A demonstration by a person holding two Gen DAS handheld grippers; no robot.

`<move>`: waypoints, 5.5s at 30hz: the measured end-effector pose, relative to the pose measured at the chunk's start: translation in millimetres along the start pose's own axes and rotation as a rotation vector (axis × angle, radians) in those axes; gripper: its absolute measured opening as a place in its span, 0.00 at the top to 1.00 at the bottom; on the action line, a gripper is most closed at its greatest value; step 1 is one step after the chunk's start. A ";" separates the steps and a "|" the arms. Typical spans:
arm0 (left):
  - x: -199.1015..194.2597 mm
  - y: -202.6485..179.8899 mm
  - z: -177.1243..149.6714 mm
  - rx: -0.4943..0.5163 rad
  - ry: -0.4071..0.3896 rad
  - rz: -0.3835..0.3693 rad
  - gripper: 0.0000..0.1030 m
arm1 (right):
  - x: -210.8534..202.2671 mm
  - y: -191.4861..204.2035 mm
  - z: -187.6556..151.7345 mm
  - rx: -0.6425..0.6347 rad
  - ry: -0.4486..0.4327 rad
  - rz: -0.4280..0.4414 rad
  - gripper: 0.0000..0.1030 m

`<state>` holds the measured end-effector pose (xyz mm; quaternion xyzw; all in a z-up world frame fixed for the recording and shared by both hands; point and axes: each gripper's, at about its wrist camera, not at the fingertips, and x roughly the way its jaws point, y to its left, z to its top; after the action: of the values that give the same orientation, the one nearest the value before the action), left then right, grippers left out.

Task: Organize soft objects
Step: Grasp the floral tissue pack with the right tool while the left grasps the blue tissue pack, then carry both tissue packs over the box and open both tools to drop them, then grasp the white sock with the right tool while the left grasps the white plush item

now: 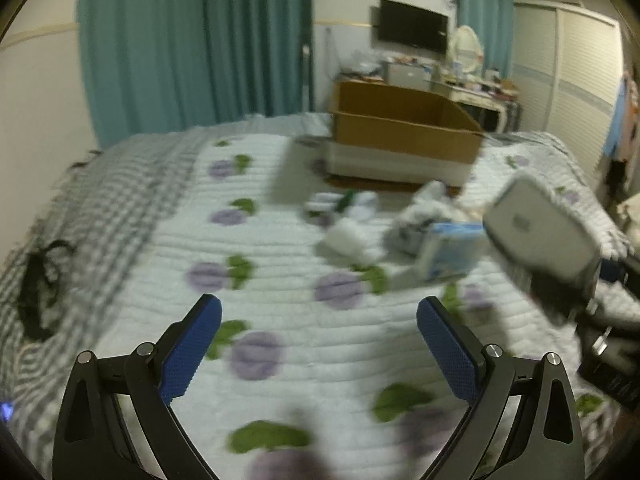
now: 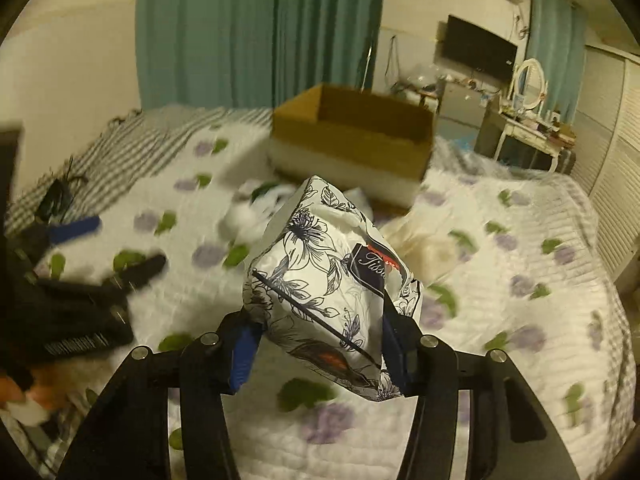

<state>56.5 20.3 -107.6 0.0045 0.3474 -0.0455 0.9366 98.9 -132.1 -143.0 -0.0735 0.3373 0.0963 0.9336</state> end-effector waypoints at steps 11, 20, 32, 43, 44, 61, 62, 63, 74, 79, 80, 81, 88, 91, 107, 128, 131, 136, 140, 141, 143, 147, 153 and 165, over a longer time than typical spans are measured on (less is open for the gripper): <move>66.1 -72.7 21.6 0.088 0.069 -0.083 0.23 | 17.1 -85.9 23.3 0.035 -0.009 -0.096 0.49; 85.2 -98.4 18.3 0.180 0.099 -0.144 0.72 | 40.0 -102.4 13.8 0.084 0.015 -0.039 0.49; 24.8 -84.4 29.7 0.176 0.022 -0.184 0.77 | 7.0 -82.8 25.0 0.067 -0.034 -0.067 0.48; -35.8 -61.5 84.4 0.183 -0.144 -0.149 0.77 | -41.7 -63.7 79.1 0.006 -0.147 -0.106 0.48; -37.6 -59.4 91.1 0.183 -0.158 -0.141 0.77 | -42.4 -63.4 84.9 0.003 -0.154 -0.103 0.48; 63.8 -59.8 207.2 0.189 -0.207 -0.076 0.77 | 51.9 -102.2 214.9 0.012 -0.209 -0.013 0.48; 80.9 -61.3 210.9 0.197 -0.198 -0.073 0.77 | 66.5 -104.2 220.6 0.013 -0.202 -0.009 0.48; 90.8 -62.8 212.2 0.202 -0.193 -0.069 0.77 | 79.1 -105.9 224.0 0.016 -0.195 -0.003 0.48; 186.1 -60.0 203.7 0.199 -0.118 -0.008 0.69 | 181.9 -115.6 231.2 0.038 -0.139 0.062 0.37; 178.1 -56.2 204.9 0.169 -0.140 -0.010 0.20 | 177.4 -115.2 230.3 0.077 -0.164 0.054 0.17; 173.4 -54.5 205.3 0.172 -0.158 -0.004 0.20 | 170.9 -119.8 228.1 0.088 -0.171 0.055 0.16; 164.8 -53.5 205.6 0.179 -0.172 0.003 0.20 | 162.9 -122.8 228.2 0.105 -0.180 0.056 0.14; 96.7 -40.2 213.3 0.178 -0.240 0.017 0.19 | 73.8 -127.4 234.8 0.122 -0.256 0.009 0.05; 52.3 -29.8 211.2 0.167 -0.298 0.017 0.10 | 20.3 -119.9 233.2 0.113 -0.304 -0.009 0.02; -86.3 18.0 158.0 0.129 -0.421 0.041 0.10 | -128.0 -39.6 168.9 -0.015 -0.398 -0.061 0.01; 91.6 32.2 70.6 0.076 -0.053 0.032 0.10 | 95.1 -6.7 70.9 -0.026 -0.042 0.044 0.05; 108.7 40.5 65.7 0.064 -0.010 0.036 0.10 | 123.8 3.0 63.7 -0.071 0.024 0.059 0.17; 128.2 46.1 63.1 0.065 0.031 0.024 0.10 | 154.5 13.2 53.6 -0.107 0.100 0.036 0.24; 131.7 46.2 59.9 0.074 0.039 0.009 0.10 | 162.8 15.0 52.4 -0.114 0.123 0.029 0.36; 133.7 47.4 60.6 0.071 0.043 0.006 0.10 | 162.1 14.7 53.4 -0.111 0.119 0.026 0.42; 134.4 47.7 59.8 0.062 0.052 -0.005 0.10 | 158.3 11.3 56.7 -0.091 0.105 0.027 0.46; 135.1 44.9 58.6 0.084 0.053 0.012 0.10 | 149.9 -1.1 58.5 -0.037 0.079 0.030 0.49; 141.0 27.2 47.1 0.127 0.086 -0.037 0.12 | 138.3 -18.3 63.4 0.035 0.044 0.044 0.49; 172.8 5.7 42.7 0.141 0.155 -0.161 0.61 | 122.9 -29.0 68.3 0.077 -0.008 0.064 0.49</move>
<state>215.1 10.0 -187.9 0.0459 0.4138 -0.1443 0.8977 240.3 -130.5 -168.0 -0.0262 0.3393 0.1136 0.9334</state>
